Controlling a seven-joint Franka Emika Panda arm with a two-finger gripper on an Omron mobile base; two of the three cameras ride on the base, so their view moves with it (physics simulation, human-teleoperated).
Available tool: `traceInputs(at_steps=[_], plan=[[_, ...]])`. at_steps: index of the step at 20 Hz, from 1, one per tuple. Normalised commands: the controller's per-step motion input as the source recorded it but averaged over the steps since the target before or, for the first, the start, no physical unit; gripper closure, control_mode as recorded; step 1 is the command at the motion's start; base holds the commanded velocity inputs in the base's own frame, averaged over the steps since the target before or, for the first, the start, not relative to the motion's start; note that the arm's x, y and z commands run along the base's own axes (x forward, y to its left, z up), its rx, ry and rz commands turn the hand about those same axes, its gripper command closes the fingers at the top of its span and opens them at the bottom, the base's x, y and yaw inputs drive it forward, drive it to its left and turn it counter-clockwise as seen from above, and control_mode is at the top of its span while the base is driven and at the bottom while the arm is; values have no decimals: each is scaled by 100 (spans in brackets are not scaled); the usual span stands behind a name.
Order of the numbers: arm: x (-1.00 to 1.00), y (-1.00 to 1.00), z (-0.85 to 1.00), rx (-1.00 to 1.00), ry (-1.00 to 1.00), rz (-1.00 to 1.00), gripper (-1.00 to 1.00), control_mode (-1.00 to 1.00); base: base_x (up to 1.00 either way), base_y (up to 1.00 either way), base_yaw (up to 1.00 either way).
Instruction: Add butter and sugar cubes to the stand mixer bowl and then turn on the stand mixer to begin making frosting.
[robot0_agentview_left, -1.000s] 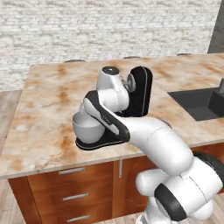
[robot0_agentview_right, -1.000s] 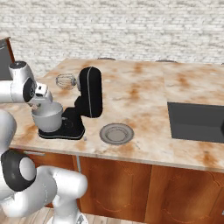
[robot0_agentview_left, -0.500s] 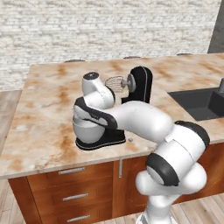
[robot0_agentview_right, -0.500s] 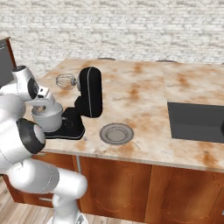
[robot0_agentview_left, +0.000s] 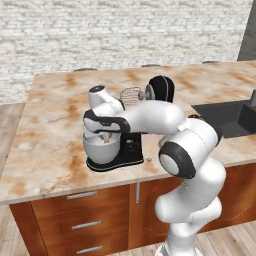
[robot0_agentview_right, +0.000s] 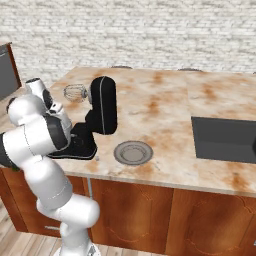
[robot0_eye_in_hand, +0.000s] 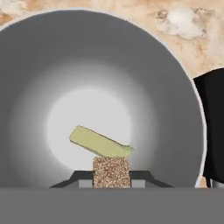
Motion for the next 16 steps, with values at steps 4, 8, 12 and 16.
traceInputs(at_steps=[4, 8, 12, 16], plan=[[36, 3, -36, -5, 10, -7, -100, -100, 0, 0, 0], [35, 13, -17, -4, 8, -7, -100, -100, 0, 0, 0], [-29, 4, 29, -1, 1, -6, -100, -100, 0, 0, 0], [-70, -1, 73, 1, 0, -7, -100, -100, 0, 0, 0]])
